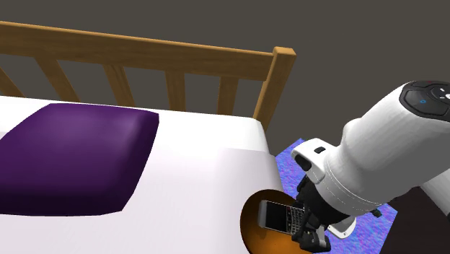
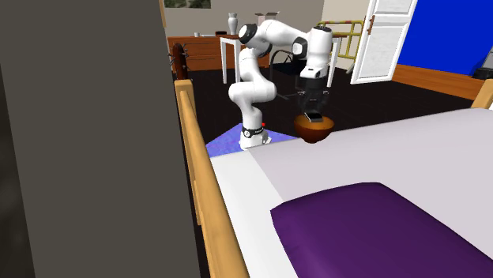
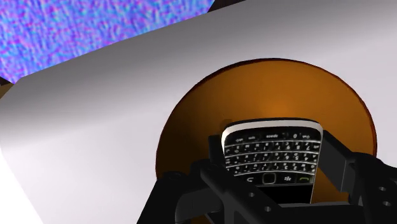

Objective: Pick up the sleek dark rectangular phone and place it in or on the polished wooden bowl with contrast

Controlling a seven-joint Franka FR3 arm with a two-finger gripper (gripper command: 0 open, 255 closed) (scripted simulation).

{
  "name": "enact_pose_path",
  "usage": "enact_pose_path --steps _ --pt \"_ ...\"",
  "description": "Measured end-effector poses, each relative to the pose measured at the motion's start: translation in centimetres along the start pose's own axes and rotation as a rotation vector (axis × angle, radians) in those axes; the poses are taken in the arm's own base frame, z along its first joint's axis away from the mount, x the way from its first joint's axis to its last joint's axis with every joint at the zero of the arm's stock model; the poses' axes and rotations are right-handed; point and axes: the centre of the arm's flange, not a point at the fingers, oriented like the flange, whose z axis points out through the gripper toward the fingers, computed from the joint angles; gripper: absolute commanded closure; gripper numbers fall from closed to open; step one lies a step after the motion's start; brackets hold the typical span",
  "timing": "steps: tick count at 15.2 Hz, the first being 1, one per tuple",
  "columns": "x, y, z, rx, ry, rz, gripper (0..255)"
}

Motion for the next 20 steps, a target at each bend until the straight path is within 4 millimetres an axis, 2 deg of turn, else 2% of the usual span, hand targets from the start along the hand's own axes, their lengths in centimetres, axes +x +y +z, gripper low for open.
enact_pose_path --steps 4,9,10,16,17,20 --pt "0.0 0.1 1.6 0.000 0.000 0.000 255" --pt "0.0 0.1 1.8 0.000 0.000 0.000 255" --pt "0.0 0.1 1.8 0.000 0.000 0.000 0" --pt "0.0 0.1 1.8 0.000 0.000 0.000 0" --pt "0.0 0.1 1.3 0.000 0.001 0.000 0" --pt "0.0 0.0 -2.3 0.001 0.002 0.000 0"
